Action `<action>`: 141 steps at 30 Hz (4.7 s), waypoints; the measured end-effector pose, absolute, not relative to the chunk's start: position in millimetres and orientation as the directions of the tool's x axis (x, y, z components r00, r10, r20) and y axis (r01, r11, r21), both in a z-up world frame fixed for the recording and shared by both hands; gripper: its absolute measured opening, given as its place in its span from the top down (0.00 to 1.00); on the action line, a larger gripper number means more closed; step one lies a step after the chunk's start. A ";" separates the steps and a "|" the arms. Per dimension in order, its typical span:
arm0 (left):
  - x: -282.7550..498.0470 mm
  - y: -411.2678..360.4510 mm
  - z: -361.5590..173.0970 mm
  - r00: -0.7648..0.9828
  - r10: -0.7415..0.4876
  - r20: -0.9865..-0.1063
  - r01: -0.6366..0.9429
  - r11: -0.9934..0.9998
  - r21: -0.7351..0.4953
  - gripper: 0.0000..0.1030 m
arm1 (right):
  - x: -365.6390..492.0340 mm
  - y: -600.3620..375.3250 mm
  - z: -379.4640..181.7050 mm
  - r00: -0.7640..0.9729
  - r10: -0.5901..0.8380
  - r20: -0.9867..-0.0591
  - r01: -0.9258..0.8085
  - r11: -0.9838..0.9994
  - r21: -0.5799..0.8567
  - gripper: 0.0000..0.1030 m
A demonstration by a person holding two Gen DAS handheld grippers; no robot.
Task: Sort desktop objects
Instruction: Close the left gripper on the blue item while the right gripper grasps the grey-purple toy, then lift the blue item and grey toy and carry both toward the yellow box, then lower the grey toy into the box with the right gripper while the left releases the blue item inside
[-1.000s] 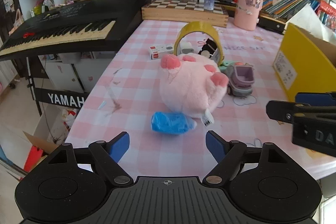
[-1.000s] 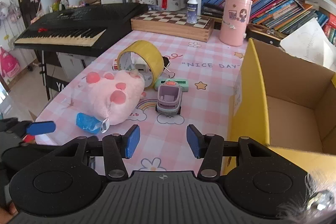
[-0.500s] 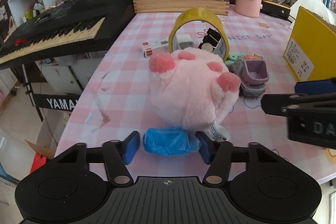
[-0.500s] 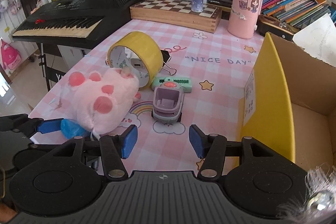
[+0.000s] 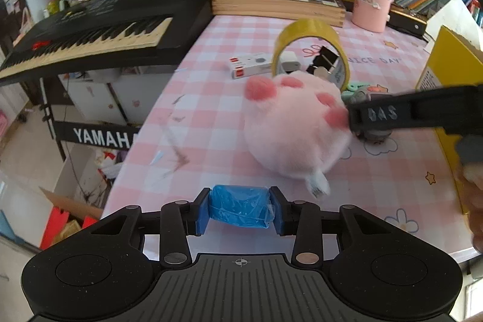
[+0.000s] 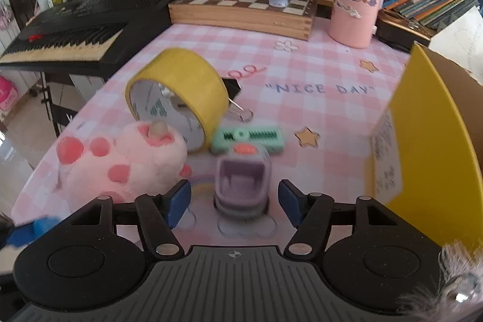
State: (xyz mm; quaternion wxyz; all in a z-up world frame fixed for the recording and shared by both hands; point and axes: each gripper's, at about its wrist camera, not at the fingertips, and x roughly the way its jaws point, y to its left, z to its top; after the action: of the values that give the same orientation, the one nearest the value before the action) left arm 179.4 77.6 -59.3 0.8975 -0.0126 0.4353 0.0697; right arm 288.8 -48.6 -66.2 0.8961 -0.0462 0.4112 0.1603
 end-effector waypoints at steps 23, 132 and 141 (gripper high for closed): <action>155.7 83.8 -38.4 0.694 0.070 -0.717 -0.111 0.994 -0.011 0.63 | 256.7 -72.7 -36.0 0.673 0.262 -0.692 -0.299 0.952 0.070 0.61; 57.9 -127.8 21.2 0.661 -0.498 -0.561 0.587 0.809 -0.027 0.64 | 34.2 -287.1 1.2 0.700 0.010 -0.714 0.165 0.971 0.175 0.61; 81.6 -159.5 32.9 0.696 -0.493 -0.522 0.576 0.817 -0.003 0.64 | 55.3 -323.7 26.6 0.775 -0.002 -0.633 0.136 0.977 0.163 0.61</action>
State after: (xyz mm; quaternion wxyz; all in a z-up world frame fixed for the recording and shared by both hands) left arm 81.6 -159.5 32.9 0.9173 0.0806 0.2591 -0.2914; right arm 55.3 -323.7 26.6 0.9366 0.1003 0.3338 -0.0368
